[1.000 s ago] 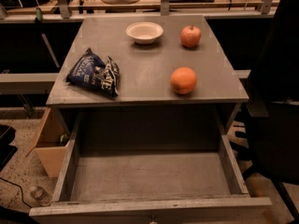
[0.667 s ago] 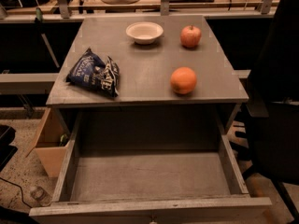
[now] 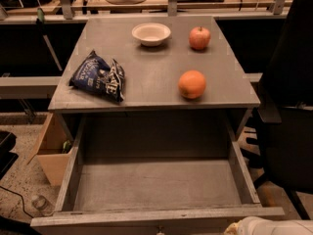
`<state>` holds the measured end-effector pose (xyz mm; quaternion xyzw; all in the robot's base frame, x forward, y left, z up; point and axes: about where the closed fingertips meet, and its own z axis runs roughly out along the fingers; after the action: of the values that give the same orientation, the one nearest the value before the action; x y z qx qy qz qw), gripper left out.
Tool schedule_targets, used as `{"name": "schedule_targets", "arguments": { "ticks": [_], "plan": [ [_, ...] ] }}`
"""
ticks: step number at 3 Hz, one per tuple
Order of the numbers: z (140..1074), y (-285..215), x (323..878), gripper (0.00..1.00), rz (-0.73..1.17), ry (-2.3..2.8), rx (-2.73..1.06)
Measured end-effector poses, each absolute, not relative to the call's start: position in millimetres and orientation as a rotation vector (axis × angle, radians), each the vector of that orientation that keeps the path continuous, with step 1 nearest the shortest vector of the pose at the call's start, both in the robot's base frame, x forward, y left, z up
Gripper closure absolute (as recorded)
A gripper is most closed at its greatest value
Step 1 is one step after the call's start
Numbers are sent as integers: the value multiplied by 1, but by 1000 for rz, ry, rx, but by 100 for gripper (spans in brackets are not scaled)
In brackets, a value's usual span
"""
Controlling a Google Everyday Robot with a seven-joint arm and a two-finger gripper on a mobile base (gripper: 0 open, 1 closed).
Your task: Close top drawer
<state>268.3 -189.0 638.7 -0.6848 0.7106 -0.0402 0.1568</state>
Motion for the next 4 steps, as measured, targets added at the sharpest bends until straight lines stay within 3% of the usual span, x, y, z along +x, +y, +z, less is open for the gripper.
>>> {"name": "schedule_targets", "arguments": {
  "ticks": [4],
  "plan": [
    [635, -161, 313, 100, -153, 1929, -1972]
  ]
}}
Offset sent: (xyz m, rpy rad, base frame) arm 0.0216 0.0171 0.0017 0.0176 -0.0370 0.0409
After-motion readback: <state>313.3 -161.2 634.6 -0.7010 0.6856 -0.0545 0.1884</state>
